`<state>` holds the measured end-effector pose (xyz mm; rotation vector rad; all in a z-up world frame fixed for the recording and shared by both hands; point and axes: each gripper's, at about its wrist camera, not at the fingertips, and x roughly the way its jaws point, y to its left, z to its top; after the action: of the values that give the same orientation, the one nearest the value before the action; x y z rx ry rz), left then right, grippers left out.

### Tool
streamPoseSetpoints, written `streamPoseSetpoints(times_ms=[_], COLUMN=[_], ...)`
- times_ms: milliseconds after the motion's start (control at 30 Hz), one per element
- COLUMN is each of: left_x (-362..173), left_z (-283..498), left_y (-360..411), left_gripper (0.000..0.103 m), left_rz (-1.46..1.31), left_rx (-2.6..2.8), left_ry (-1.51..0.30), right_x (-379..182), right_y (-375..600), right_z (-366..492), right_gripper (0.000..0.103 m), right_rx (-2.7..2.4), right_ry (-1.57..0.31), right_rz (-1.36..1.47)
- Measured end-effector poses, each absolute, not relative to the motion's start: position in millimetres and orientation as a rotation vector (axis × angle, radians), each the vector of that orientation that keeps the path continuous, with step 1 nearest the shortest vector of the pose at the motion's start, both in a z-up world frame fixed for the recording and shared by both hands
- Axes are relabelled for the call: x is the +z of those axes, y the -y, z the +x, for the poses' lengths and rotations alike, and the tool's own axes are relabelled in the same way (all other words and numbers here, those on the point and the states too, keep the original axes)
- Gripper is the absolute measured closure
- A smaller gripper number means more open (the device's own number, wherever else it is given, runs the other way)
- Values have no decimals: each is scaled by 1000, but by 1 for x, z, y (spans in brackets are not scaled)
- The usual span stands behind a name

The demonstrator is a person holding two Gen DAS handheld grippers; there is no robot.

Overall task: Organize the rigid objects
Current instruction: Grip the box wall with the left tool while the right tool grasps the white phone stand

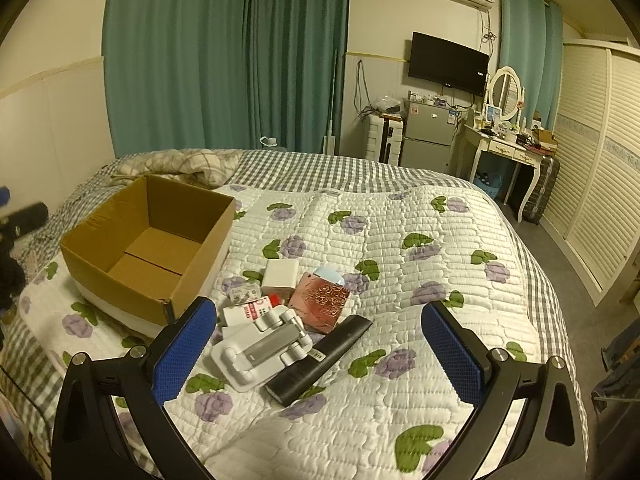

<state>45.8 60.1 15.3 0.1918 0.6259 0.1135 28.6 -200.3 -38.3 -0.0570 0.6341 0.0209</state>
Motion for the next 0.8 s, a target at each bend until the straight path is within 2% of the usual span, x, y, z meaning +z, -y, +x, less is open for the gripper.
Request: streamPoseSetpoints(times_ms=[300, 333, 367, 433, 600, 633, 800], left_x=[-20, -24, -28, -37, -51, -52, -52], left_z=[100, 105, 107, 115, 129, 130, 134], left_y=[-94, -95, -94, -94, -93, -89, -86], left_gripper=[5, 14, 35, 55, 78, 86, 96], left_rz=[235, 238, 244, 250, 217, 238, 286], left_rx=[179, 180, 177, 159, 79, 71, 86], left_ry=[-813, -834, -850, -909, -1018, -1025, -1045], right_x=[-57, -60, -62, -68, -78, -81, -101], right_y=[201, 200, 200, 199, 196, 195, 185], right_z=[55, 58, 61, 65, 76, 78, 87], right_gripper=[0, 0, 0, 0, 0, 0, 0], right_rx=[37, 39, 43, 45, 49, 51, 93], right_ry=[-686, -692, -699, -711, -734, -741, -799], right_rz=[-93, -98, -105, -121, -150, -152, -151])
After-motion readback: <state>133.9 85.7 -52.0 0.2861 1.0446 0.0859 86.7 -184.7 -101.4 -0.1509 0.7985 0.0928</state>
